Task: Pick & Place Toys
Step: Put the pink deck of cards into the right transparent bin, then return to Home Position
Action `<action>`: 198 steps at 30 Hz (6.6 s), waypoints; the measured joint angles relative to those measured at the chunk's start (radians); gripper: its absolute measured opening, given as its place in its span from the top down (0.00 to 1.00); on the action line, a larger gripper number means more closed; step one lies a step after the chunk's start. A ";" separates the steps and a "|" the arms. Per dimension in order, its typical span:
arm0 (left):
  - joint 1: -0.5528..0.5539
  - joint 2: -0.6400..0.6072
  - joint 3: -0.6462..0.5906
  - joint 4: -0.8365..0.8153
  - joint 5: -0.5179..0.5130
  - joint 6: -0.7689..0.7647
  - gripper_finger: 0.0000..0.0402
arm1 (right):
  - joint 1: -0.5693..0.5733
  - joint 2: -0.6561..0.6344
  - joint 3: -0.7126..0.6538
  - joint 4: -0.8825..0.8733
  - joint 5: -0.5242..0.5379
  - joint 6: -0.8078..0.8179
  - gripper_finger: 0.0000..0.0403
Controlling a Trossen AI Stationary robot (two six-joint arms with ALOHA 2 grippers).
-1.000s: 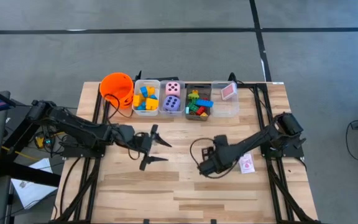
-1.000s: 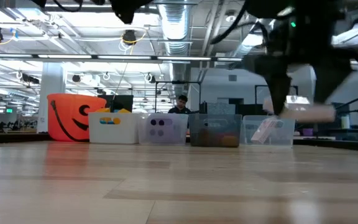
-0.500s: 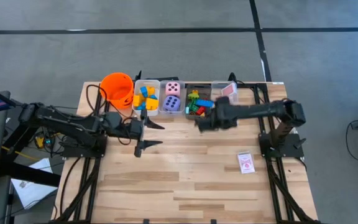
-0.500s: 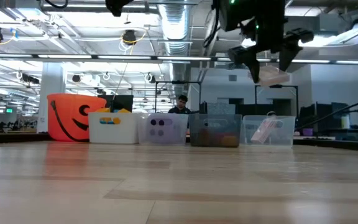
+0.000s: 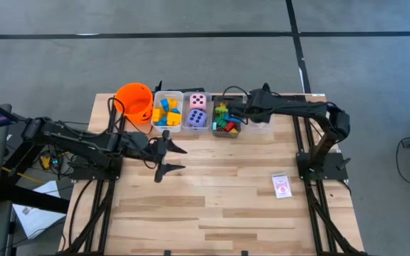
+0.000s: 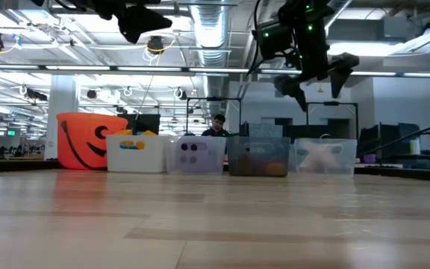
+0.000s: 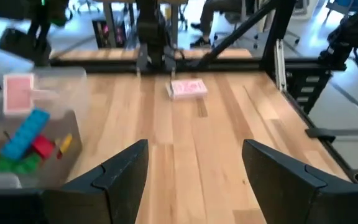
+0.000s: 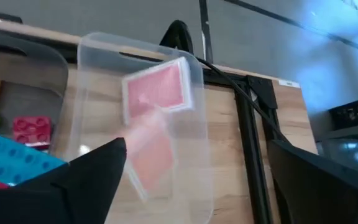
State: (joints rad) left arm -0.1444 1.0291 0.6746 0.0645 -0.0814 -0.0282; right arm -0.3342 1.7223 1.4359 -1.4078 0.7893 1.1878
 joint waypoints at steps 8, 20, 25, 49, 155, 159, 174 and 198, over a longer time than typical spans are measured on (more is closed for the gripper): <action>-0.001 0.000 0.000 -0.050 0.000 -0.119 0.38 | 0.098 0.000 0.000 -0.002 -0.182 -0.069 0.03; -0.004 0.000 0.000 -0.049 0.000 -0.240 0.38 | 0.561 0.000 0.000 -0.013 -0.409 0.255 0.05; -0.031 0.000 0.000 -0.049 0.000 -0.248 0.38 | 0.721 0.000 0.000 -0.072 -0.426 0.538 0.05; -0.092 0.000 0.000 -0.037 0.000 -0.230 0.38 | 1.091 0.000 -0.282 -0.033 -0.743 1.070 0.05; -0.092 0.001 0.000 -0.030 0.000 -0.100 0.38 | 0.486 -0.087 -0.249 -0.112 0.103 0.788 0.24; -0.092 0.001 0.000 -0.032 0.000 -0.108 0.38 | 0.317 -0.087 -0.249 -0.011 0.152 0.575 0.24; -0.092 0.001 0.000 -0.099 0.000 -0.255 0.38 | -0.055 -0.087 -0.249 0.676 0.018 -0.253 0.24; -0.092 0.001 0.000 -0.132 0.000 -0.415 0.38 | -0.053 -0.086 -0.249 0.429 -0.085 -0.274 0.01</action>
State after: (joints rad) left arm -0.2367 1.0298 0.6743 -0.0677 -0.0814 -0.4431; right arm -0.3875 1.6360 1.1873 -0.9790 0.7040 0.9141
